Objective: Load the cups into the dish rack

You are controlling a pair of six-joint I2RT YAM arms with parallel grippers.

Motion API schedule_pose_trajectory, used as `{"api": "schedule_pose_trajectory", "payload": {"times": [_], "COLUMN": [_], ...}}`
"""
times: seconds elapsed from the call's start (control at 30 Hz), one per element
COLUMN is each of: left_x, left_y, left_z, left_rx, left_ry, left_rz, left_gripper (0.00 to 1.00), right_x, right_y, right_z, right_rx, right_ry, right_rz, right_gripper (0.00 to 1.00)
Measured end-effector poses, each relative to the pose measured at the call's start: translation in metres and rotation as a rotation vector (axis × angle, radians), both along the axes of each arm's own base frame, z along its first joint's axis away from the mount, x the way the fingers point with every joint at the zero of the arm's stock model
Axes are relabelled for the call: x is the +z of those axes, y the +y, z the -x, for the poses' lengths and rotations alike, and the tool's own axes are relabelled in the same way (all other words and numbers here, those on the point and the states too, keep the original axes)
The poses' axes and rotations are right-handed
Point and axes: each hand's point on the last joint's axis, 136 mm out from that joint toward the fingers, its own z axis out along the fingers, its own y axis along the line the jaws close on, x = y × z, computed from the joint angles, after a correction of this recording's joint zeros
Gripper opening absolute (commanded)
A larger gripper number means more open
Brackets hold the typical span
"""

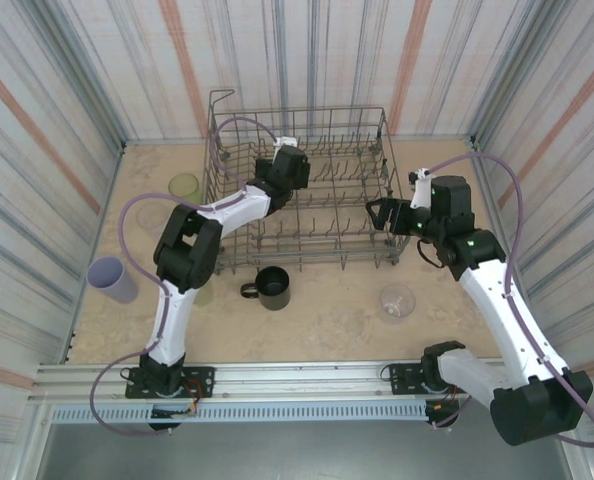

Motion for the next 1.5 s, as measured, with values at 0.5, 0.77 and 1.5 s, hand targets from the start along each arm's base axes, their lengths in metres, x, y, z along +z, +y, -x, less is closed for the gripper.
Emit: {"api": "schedule_pose_trajectory", "payload": {"times": [0.5, 0.77, 1.5], "left_x": [0.057, 0.105, 0.168], "left_y": [0.017, 0.033, 0.040], "left_z": [0.020, 0.029, 0.122], "left_rx": [0.036, 0.064, -0.060], "left_ry": [-0.028, -0.080, -0.007], "left_rz": [0.075, 0.144, 0.310], "left_gripper": [0.99, 0.99, 0.99], "right_x": [0.000, -0.005, -0.016], "right_y": [0.000, 0.002, 0.002], "right_z": [0.011, 0.016, 0.038], "right_rx": [0.009, 0.014, -0.007], "right_ry": [0.001, 0.040, 0.124], "right_rz": [-0.011, -0.031, -0.095], "right_gripper": [0.99, 0.99, 0.99]}}
